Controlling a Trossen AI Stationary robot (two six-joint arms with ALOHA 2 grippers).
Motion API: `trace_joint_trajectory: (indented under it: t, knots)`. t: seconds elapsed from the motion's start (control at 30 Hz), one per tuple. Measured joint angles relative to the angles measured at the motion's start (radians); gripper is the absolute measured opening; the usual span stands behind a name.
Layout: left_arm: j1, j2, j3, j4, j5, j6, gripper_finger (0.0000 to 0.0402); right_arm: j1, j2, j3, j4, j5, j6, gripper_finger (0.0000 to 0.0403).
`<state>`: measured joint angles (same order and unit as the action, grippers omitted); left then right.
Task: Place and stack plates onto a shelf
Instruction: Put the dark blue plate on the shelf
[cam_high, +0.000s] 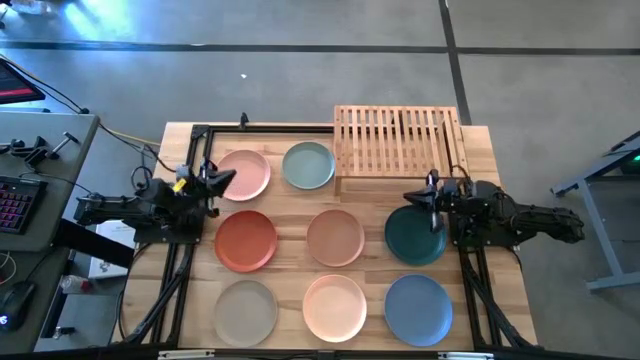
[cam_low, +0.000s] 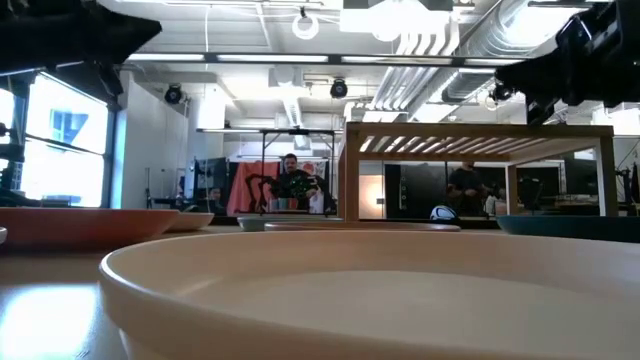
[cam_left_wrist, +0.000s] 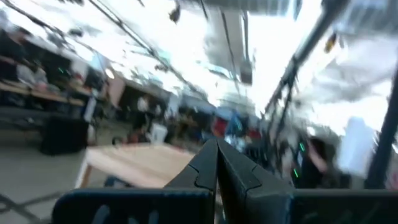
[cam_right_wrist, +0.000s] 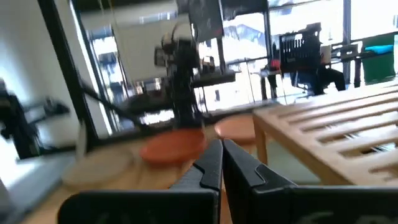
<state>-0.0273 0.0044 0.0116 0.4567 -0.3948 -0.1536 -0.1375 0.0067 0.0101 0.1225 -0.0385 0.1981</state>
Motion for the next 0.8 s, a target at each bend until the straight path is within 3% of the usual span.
trace_joint_trajectory:
  t: [0.17,0.33,0.53,0.8]
  knots:
    - [0.000,0.000,0.000,0.189,-0.092,0.017,0.0000,0.000,0.000,0.000,0.105,0.037,0.188,0.0000]
    - [0.000,0.000,0.004,0.348,-0.166,0.000,0.0000,0.000,0.000,0.000,0.182,0.183,0.345,0.0000]
    - [0.000,0.003,0.067,0.358,-0.202,0.011,0.0000,0.000,0.000,0.000,0.253,0.223,0.289,0.0000]
    - [0.000,0.003,0.164,0.358,-0.202,0.137,0.0000,0.000,0.000,0.000,0.501,0.232,0.174,0.0000]
